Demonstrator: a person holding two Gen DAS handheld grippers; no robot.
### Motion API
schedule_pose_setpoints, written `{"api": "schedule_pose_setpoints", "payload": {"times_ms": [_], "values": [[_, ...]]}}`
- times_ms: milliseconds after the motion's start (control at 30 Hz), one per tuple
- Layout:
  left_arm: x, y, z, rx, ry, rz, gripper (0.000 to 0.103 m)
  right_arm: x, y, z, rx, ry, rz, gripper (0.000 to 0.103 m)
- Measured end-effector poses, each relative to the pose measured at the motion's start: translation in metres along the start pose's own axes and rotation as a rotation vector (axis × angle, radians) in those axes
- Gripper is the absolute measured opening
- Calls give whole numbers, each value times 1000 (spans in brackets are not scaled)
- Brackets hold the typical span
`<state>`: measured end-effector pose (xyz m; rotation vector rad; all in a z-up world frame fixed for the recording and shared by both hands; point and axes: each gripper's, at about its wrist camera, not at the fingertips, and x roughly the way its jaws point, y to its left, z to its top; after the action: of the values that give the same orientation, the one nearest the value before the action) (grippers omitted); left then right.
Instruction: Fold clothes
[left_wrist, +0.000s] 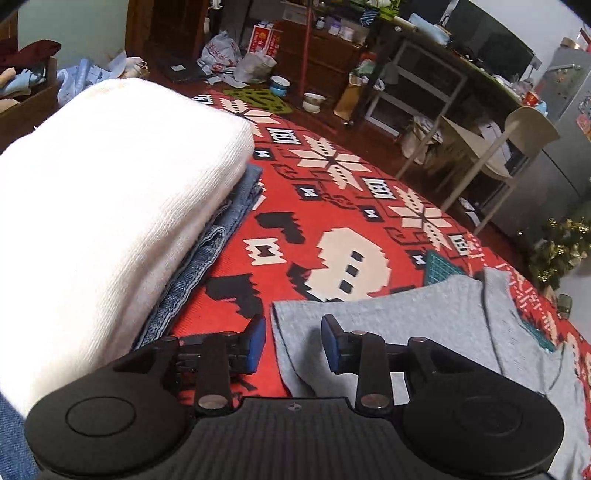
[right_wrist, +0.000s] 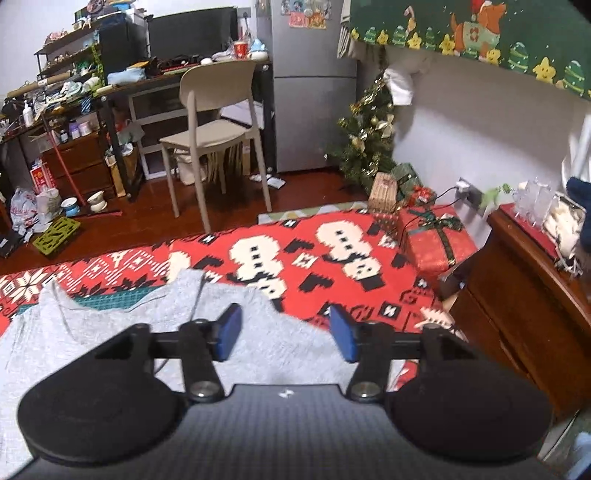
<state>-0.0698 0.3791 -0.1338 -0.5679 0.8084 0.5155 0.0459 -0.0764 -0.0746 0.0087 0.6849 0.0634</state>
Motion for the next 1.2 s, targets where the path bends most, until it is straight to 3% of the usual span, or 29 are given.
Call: {"api": "schedule_pose_setpoints", "payload": {"times_ms": [167,267,300,333,633,867,967,1000,1200], "values": [[6,-9,-3,51,-15,22,29,12,-38,1,127,87,-5,59],[9,-11,-5,77,-41,74,9,23,-70,-4,239,152,-23,39],[8,-10,-5,70,-41,79,7,27,-79,-6,272,170,-32,24],[7,-7,-4,57,-37,74,5,32,-83,-8,279,174,-43,16],[-8,-7,-1,62,-109,107,4,71,-111,-21,343,211,-148,17],[-8,-7,-1,62,-110,110,4,90,-100,-24,267,188,-171,19],[-8,-7,-2,65,-111,112,4,99,-94,-25,242,210,-178,13],[-8,-7,-2,66,-111,115,4,100,-94,-25,245,208,-196,1],[-10,-7,-2,64,-124,123,4,102,-101,-26,286,193,-257,1]]}}
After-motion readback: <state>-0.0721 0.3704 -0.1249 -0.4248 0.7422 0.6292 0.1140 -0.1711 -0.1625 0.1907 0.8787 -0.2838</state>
